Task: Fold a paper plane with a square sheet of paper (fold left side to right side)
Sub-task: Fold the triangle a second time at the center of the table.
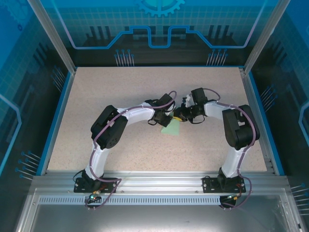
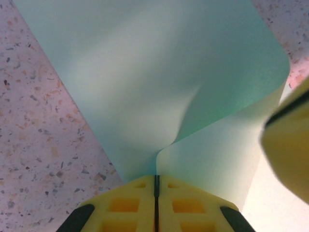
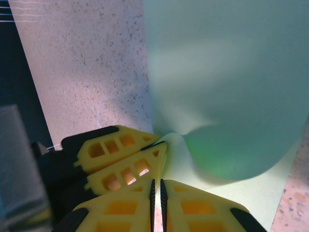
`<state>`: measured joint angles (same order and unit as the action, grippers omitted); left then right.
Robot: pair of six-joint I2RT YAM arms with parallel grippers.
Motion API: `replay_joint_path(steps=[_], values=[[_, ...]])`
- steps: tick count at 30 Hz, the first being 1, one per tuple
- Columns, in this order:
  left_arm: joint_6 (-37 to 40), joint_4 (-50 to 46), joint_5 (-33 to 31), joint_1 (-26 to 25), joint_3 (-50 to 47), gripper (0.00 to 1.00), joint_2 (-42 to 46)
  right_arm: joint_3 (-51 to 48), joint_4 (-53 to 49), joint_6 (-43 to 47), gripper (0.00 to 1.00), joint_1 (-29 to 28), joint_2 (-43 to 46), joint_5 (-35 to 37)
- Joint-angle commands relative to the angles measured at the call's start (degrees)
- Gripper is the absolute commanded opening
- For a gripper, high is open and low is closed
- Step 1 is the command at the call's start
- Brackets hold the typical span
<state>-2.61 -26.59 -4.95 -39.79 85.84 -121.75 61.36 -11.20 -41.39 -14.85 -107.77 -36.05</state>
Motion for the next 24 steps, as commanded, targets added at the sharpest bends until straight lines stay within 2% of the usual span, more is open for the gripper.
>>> replay_joint_path(steps=[1,13,24], values=[[0.33,-2.42,-1.03,0.42,-2.13,0.09,-0.04,1.64,1.01,-1.5,0.14,-1.01,-2.49,-0.19],[0.5,-2.55,-1.62,0.5,-2.32,0.08,-0.22,2.36,0.61,-0.65,0.14,-1.23,-6.57,1.01],[0.68,-3.06,-3.09,0.46,-2.04,0.08,-0.15,2.36,-3.93,2.22,0.14,-1.23,-6.97,4.38]])
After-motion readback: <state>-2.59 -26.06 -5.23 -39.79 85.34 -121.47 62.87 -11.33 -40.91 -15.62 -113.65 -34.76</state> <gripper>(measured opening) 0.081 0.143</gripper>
